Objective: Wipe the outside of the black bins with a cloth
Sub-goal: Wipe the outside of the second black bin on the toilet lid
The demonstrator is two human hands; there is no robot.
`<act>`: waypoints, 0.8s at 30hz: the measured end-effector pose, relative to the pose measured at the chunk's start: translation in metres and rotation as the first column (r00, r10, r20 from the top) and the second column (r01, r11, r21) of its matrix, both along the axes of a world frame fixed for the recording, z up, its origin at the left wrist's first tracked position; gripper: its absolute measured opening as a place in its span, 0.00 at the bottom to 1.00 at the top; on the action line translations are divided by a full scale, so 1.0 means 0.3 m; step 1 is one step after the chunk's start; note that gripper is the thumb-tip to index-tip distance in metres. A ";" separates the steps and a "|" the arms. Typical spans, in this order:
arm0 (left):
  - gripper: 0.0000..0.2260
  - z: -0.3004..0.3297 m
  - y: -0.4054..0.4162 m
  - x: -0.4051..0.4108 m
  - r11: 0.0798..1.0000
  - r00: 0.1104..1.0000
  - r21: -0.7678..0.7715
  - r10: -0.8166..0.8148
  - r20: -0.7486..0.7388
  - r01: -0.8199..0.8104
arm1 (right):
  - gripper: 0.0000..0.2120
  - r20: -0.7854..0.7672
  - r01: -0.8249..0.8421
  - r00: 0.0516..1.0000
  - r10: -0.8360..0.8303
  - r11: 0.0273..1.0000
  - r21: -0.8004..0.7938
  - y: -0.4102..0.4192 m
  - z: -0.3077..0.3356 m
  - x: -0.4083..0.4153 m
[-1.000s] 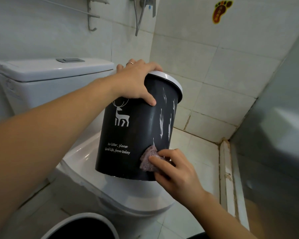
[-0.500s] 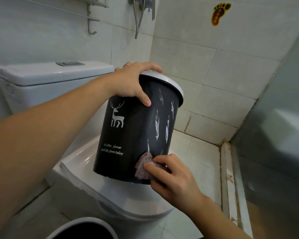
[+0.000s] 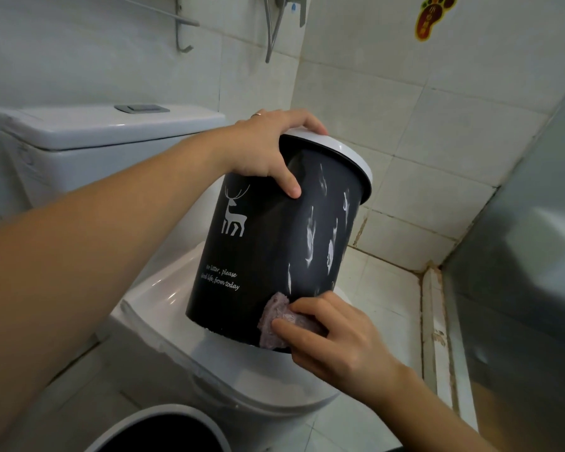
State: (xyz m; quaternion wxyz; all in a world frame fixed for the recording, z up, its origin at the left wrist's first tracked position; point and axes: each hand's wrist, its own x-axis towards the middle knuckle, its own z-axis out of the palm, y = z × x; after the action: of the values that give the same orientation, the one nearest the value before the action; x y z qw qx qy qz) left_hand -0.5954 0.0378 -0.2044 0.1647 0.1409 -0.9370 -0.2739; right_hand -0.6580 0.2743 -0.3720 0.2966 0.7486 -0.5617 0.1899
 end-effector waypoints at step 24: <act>0.34 -0.012 -0.012 0.048 0.998 0.997 -0.057 -0.028 -0.066 0.024 | 0.12 0.088 0.206 0.977 -0.193 0.961 -0.182 -0.153 0.288 -0.083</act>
State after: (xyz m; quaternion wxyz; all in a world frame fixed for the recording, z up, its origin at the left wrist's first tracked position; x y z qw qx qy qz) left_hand -0.5810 0.0343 -0.2079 0.1961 0.1149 -0.9401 -0.2542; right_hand -0.6830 0.2285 -0.2856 0.3645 0.6493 -0.6237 0.2378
